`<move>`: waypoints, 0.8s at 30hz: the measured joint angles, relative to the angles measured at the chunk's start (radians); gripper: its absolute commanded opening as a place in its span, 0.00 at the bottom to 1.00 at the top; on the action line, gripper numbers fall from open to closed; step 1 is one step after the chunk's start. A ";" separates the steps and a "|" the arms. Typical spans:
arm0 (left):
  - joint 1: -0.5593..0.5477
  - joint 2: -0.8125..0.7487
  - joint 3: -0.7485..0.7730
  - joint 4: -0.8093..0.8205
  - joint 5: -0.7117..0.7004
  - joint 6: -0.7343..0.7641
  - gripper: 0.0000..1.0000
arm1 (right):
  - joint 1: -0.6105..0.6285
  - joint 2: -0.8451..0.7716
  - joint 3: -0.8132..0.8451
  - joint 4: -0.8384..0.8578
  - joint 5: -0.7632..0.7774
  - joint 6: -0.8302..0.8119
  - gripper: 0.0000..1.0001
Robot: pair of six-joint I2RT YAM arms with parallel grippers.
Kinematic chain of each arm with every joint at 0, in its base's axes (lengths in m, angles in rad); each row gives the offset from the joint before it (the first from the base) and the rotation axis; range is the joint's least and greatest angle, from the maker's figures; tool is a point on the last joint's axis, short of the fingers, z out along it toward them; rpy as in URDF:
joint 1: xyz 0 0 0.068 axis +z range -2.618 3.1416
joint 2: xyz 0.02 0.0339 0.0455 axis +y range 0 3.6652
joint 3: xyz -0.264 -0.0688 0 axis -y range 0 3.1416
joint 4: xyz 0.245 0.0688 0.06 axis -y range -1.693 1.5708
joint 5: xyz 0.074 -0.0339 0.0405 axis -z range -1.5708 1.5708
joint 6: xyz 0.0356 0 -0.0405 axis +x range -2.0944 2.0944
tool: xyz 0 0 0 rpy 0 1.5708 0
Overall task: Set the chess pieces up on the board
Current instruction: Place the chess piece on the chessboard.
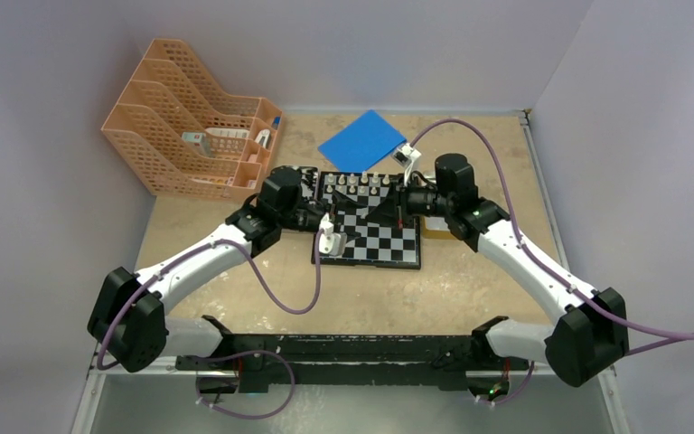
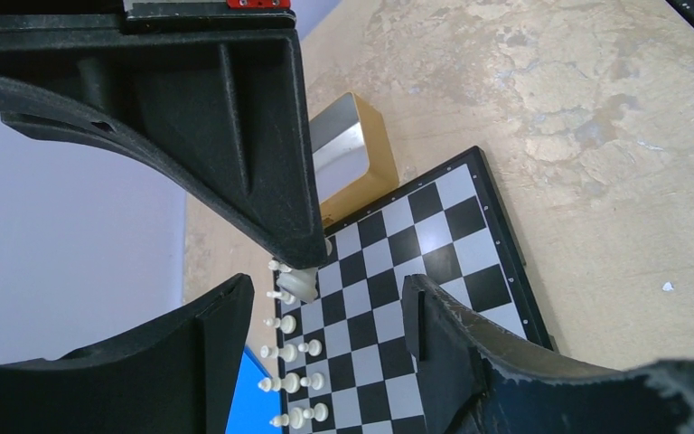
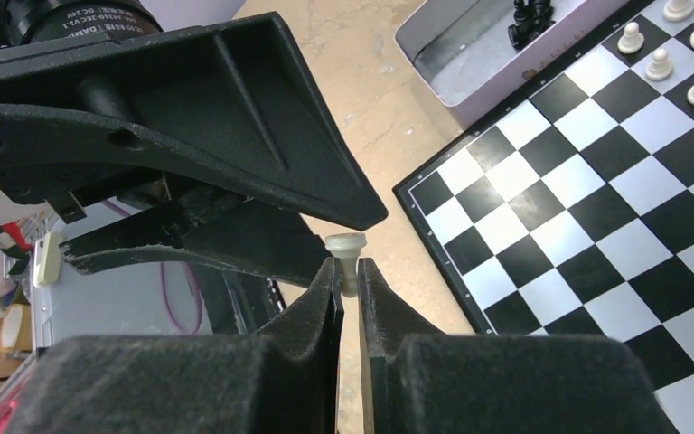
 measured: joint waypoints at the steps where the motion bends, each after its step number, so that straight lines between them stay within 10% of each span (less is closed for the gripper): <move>1: 0.000 0.002 0.000 0.005 0.000 0.000 0.60 | 0.001 0.000 0.000 -0.001 -0.002 0.001 0.09; 24: 0.000 0.011 0.000 0.037 0.016 -0.003 0.39 | 0.013 0.000 0.000 0.040 -0.060 0.056 0.09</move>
